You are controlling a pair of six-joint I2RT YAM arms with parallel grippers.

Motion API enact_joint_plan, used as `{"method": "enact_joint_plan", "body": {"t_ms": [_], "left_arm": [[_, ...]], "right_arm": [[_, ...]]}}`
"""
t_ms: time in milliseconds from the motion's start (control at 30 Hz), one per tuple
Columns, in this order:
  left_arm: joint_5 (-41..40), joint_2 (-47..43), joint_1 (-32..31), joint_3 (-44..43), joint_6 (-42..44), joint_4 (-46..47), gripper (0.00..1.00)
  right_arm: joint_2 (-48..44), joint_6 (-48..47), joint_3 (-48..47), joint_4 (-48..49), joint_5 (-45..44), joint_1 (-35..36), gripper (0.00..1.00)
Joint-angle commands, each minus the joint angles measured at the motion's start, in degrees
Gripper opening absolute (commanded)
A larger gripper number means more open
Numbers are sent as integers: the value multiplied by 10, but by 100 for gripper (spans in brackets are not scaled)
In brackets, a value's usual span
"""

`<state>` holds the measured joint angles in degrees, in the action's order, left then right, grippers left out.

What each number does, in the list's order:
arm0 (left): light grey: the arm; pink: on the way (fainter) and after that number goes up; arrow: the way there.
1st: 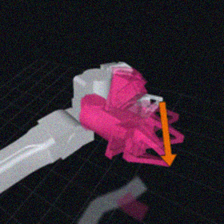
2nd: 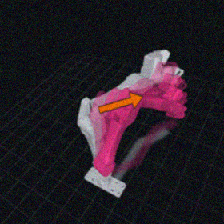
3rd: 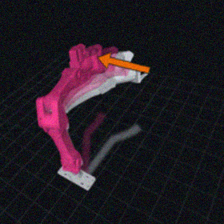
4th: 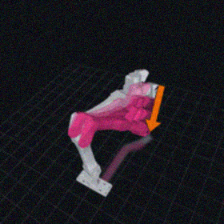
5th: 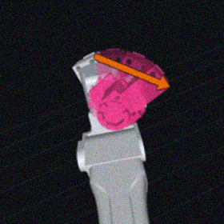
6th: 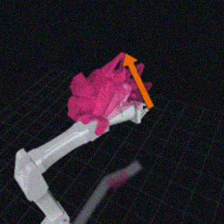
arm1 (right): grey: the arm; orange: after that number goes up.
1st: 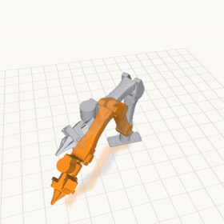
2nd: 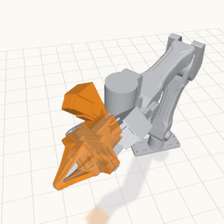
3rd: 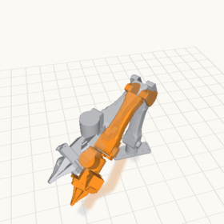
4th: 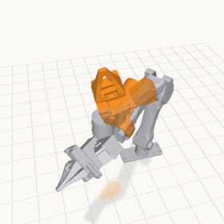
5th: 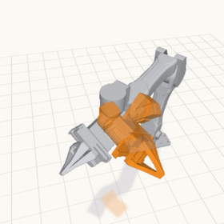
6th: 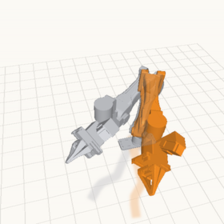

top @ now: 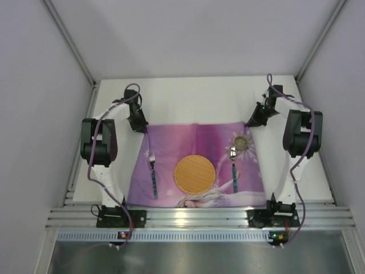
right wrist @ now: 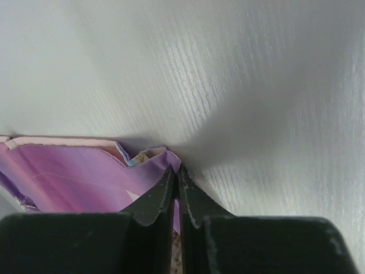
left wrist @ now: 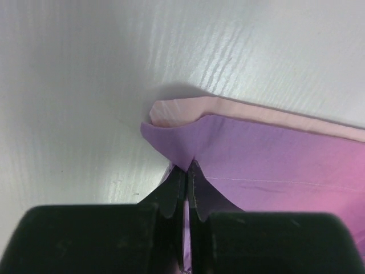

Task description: Set the dinner table for one person

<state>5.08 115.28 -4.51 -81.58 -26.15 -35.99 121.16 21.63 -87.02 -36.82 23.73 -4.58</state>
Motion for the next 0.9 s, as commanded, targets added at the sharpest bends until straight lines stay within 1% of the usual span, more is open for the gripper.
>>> {"method": "enact_joint_plan", "body": {"t_ms": [0,133,233,267,300,333,367,400,433,467,567,633,733,867], "left_arm": [[12,49,-1,-14,-4,11,0],[9,60,1,-56,-6,-7,0],[0,79,6,-95,-6,-20,0],[0,85,9,-108,-6,-29,0],[-2,91,13,-122,-6,-35,0],[-5,105,16,-152,-6,-41,0],[-8,113,20,-168,-6,-50,0],[-8,121,26,-184,-6,-56,0],[-8,140,28,-219,-7,-62,0],[-7,150,32,-238,-8,-68,0],[-11,185,39,-304,-10,-94,0],[-10,202,41,-341,-7,-100,0],[-8,219,41,-373,-2,-101,0],[-7,224,41,-380,-1,-99,0]], "right_arm": [[35,-3,-39,-2,-25,5,0],[56,4,-94,-17,-37,5,0],[86,15,-160,-37,-44,4,0],[105,17,-204,-46,-45,4,0],[115,18,-228,-63,-46,4,0],[128,25,-252,-70,-46,4,0],[150,28,-300,-78,-47,4,0],[163,31,-326,-85,-46,4,0],[175,38,-352,-102,-48,3,0],[199,41,-399,-108,-49,3,0],[228,56,-451,-121,-53,3,0],[230,66,-451,-122,-63,0,0],[215,71,-410,-121,-90,0,0],[168,76,-309,-92,-111,1,0]]}}
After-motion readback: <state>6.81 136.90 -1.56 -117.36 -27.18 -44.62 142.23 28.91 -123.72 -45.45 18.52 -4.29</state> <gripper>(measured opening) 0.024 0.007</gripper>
